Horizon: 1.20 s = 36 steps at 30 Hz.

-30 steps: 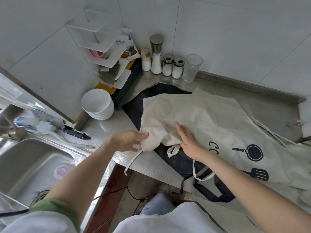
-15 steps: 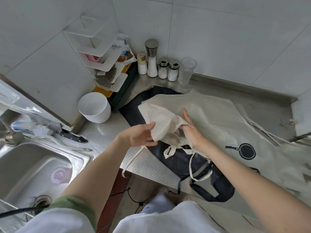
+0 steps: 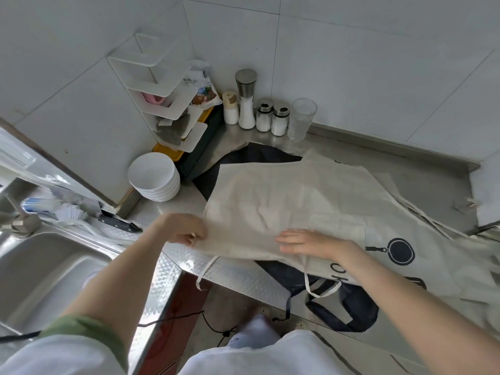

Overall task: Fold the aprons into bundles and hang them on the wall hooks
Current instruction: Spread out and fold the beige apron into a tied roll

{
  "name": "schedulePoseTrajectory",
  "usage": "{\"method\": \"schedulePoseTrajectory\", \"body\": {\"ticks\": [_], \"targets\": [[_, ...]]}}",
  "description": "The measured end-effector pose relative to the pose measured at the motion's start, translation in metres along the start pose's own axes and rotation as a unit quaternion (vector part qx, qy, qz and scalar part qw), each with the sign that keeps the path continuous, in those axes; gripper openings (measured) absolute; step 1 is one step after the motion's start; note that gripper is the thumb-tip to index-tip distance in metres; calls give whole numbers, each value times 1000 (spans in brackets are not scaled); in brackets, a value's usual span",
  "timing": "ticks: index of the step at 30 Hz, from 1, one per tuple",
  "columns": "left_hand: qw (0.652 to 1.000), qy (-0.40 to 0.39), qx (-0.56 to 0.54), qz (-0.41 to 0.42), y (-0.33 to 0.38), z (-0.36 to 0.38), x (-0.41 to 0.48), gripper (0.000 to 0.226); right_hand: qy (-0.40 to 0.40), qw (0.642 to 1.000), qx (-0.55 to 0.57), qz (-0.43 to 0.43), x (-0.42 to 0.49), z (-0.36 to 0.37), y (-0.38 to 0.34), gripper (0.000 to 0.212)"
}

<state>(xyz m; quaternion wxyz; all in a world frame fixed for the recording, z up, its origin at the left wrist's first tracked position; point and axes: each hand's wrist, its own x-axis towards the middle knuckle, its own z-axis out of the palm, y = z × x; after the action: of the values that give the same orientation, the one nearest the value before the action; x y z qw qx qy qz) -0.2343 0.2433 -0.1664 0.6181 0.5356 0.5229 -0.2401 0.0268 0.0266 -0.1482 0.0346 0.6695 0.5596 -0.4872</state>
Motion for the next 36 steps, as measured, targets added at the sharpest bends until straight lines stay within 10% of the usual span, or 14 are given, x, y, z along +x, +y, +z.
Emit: {"method": "schedulePoseTrajectory", "body": {"ticks": [6,11,17,27,36], "targets": [[968,7,238,-84,5,6,-9,27,-3,990,119,77,5,0,22,51],[920,258,279,96,37,16,12,44,226,969,78,65,11,-7,24,41],[823,323,383,269,102,70,32,45,315,938,26,145,-7,-6,70,55],[700,107,562,426,165,263,44,62,273,871,108,393,-115,66,176,73],[634,101,634,432,177,384,54,69,209,937,169,223,-178,83,217,42]]}}
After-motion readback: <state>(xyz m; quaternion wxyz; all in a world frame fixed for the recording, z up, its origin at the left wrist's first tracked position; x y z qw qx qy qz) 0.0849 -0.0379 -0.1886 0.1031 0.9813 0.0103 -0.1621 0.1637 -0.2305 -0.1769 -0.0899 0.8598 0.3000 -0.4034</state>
